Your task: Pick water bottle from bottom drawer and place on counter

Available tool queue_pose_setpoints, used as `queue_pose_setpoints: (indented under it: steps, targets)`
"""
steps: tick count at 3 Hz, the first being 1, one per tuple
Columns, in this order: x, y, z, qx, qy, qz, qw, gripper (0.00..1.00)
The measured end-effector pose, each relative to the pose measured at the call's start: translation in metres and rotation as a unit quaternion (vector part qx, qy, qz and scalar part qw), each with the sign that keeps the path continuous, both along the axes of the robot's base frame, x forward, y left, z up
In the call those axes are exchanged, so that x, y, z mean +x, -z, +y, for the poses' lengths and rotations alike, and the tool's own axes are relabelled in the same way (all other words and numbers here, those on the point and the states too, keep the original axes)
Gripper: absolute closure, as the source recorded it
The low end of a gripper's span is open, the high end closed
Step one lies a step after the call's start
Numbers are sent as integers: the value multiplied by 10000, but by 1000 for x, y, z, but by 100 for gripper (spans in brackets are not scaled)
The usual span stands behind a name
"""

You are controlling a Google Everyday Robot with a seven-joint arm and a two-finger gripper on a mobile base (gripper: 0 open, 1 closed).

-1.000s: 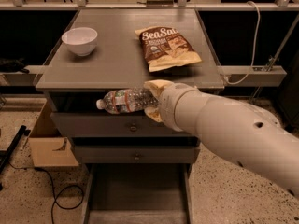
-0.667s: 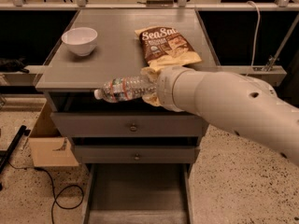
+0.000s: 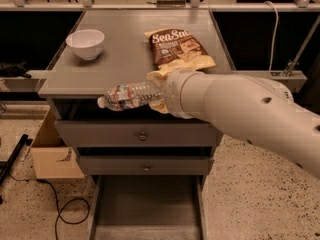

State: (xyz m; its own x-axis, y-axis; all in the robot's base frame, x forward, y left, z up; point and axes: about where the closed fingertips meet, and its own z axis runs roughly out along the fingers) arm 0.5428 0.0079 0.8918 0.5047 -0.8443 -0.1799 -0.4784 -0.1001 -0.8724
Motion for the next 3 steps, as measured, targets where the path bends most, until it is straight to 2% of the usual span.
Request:
queue_pose_setpoints:
  steps: [1,2,3]
  targets:
    - [10,-3,19,-136,-234,19,9996,100]
    - [58,-25,49,-393,-450,81,9982,100]
    - [61,-26,51,-395,-477,85,9980,100]
